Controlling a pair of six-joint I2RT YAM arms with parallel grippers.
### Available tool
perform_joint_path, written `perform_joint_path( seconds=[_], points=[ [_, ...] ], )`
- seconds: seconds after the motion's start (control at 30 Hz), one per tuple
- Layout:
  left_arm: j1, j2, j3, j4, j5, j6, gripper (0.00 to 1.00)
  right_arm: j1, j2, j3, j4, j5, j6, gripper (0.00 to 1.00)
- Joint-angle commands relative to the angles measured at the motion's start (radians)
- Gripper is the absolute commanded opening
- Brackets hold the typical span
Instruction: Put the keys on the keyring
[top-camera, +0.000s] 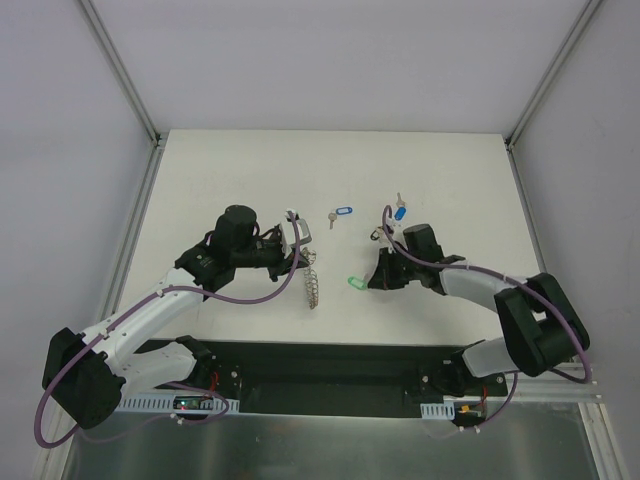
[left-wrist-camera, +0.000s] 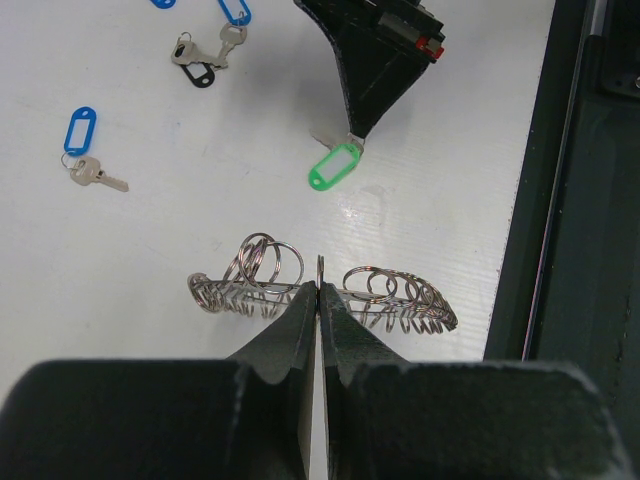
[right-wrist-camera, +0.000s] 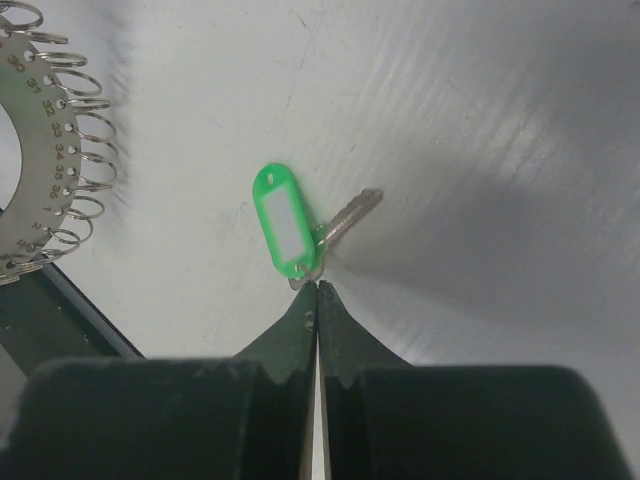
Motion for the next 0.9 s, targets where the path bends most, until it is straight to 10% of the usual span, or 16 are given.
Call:
perform_joint_path(
  seconds=[0.0,0.87],
  points=[
    [0.007,-0.023,-0.002,0.050,0.025,-0.004,0.00,0.043,-0.091,-0.033,0.056,0.157,-0.008,0.01],
    [0.005,-0.023,-0.002,0.050,0.021,-0.007,0.00,0.427,-0.252,-0.319,0.613,0.812,-0.106,0.01]
  ],
)
